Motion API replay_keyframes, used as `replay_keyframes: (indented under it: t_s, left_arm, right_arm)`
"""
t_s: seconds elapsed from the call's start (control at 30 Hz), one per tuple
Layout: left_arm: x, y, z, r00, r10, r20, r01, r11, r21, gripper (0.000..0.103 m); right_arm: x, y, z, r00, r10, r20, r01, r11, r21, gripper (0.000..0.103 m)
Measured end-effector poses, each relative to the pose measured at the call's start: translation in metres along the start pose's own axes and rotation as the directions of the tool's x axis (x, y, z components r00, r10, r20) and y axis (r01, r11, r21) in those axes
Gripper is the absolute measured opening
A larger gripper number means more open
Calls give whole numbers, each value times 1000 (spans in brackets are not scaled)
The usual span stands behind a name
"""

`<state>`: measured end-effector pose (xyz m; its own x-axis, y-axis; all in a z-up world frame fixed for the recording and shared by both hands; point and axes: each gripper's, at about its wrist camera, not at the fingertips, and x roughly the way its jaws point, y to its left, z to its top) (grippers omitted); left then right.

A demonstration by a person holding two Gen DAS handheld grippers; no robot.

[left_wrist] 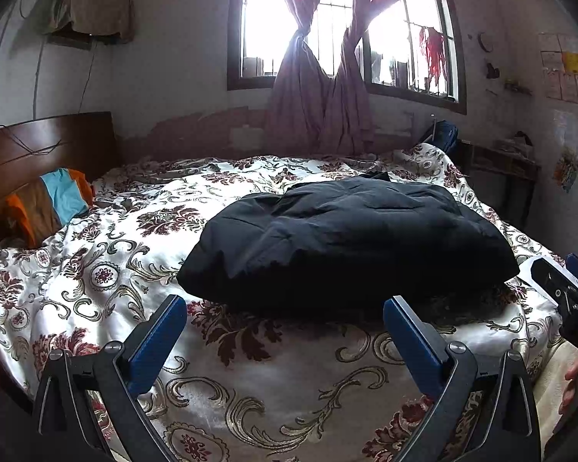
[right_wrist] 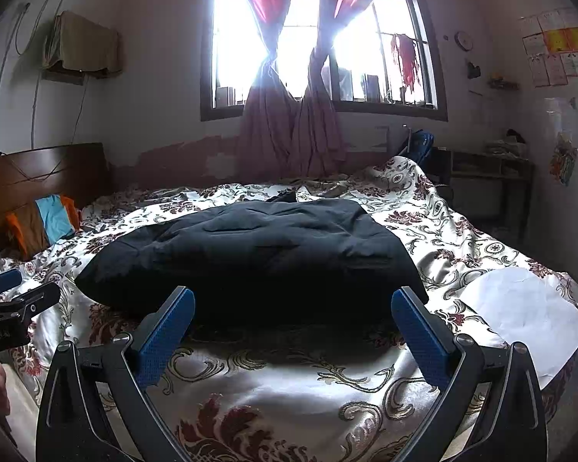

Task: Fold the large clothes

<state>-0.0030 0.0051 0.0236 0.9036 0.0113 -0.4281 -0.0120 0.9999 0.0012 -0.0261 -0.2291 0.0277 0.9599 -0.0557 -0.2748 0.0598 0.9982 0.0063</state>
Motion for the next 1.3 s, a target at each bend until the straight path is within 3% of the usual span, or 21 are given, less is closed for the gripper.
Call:
replay_keyframes:
  t_s: [1.3]
  left_arm:
    - [2, -5, -3, 999, -21, -31, 20, 999, -38, 103]
  right_arm:
    - [2, 4, -1, 1000, -2, -14, 2, 1000, 12, 100]
